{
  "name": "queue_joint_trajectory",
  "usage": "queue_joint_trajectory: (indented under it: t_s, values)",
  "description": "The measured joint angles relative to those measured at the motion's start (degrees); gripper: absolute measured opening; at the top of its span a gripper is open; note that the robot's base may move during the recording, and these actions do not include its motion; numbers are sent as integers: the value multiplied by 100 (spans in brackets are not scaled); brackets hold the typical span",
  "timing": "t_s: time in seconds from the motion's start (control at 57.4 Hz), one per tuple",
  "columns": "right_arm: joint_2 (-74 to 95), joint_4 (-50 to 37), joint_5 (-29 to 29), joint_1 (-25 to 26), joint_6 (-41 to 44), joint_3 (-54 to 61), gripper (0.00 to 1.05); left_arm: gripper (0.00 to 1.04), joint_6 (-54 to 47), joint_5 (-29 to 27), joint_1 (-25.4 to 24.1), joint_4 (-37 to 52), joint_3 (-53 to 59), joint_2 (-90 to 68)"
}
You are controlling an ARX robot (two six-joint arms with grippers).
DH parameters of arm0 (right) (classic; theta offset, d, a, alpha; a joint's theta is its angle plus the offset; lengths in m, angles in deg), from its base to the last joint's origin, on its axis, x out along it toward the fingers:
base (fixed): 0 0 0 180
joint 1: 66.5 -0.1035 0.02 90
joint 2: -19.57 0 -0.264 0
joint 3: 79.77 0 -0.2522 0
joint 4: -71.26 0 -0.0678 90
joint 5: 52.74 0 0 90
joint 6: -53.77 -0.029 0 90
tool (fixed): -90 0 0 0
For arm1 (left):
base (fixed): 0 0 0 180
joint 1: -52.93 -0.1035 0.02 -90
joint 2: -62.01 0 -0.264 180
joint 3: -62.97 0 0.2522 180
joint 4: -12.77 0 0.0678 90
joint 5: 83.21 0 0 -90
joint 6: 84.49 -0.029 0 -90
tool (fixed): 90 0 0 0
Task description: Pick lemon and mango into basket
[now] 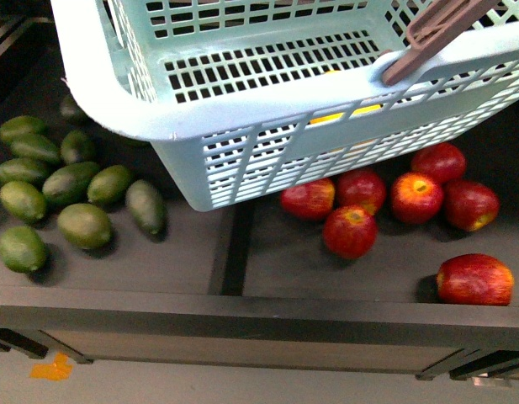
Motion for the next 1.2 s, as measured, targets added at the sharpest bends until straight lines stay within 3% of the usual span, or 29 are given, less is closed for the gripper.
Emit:
queue_joint_trajectory:
  t_s: [1.201]
  values:
    - [-15,-2,-9,-11,-2,-2,96,6,15,103,-4,0,-2,0]
